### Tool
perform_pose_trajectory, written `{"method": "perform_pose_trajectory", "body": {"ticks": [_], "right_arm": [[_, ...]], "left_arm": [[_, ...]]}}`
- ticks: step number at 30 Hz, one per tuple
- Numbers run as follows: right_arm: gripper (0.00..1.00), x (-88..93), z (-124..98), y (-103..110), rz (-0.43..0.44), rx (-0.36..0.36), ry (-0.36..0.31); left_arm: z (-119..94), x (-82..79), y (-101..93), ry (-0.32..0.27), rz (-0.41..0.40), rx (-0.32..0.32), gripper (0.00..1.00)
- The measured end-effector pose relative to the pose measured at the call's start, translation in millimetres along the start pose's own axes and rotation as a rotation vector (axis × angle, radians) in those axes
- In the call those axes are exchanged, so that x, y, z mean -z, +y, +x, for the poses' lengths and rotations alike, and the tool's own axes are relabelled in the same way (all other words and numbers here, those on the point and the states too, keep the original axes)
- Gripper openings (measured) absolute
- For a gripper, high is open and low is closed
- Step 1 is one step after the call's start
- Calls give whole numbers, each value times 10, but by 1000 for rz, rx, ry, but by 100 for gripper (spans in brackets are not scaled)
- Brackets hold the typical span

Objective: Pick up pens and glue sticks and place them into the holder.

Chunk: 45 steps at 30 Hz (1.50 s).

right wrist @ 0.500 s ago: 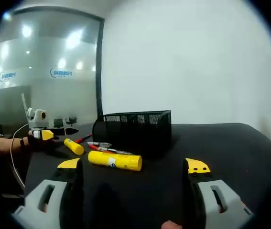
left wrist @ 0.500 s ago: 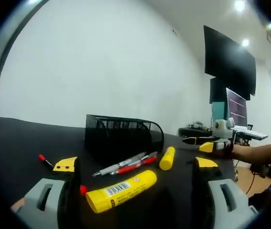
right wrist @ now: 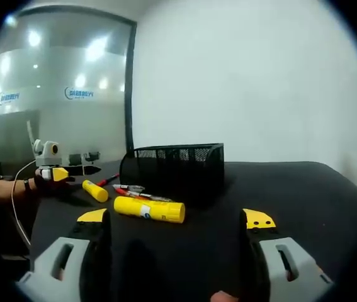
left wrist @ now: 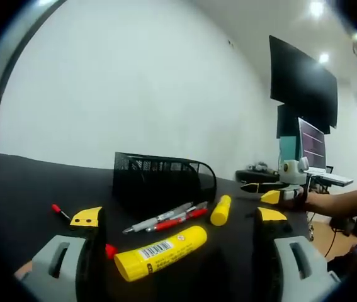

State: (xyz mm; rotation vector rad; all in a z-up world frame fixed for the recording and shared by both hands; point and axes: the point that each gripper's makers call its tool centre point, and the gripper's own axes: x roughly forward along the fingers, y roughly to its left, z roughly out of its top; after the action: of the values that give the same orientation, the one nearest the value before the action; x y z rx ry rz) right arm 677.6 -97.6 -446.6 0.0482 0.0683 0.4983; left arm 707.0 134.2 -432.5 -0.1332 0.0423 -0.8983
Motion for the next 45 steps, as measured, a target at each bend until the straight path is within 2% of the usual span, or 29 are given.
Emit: {"method": "perform_pose_trajectory", "body": {"ticks": [17,19,31,36,45], "right_arm": [[77,29,6,-4,-11,7,16],[77,25,6,-5,-9,7,14],[75,7,3,1,-4,8,4],[75,5,0,6,-4,6,3],[75,-3,1,16,-1,2,-2]], "left_arm": [[-41,-101,26,-50,-18,4,95],[-16,-73,20,-20,-31,18,96],[-64,-164,48,-14,-1,14,95],[-107,-212,147,-15,10,0,95],[-255,-200,454,3,14,-55,95]]}}
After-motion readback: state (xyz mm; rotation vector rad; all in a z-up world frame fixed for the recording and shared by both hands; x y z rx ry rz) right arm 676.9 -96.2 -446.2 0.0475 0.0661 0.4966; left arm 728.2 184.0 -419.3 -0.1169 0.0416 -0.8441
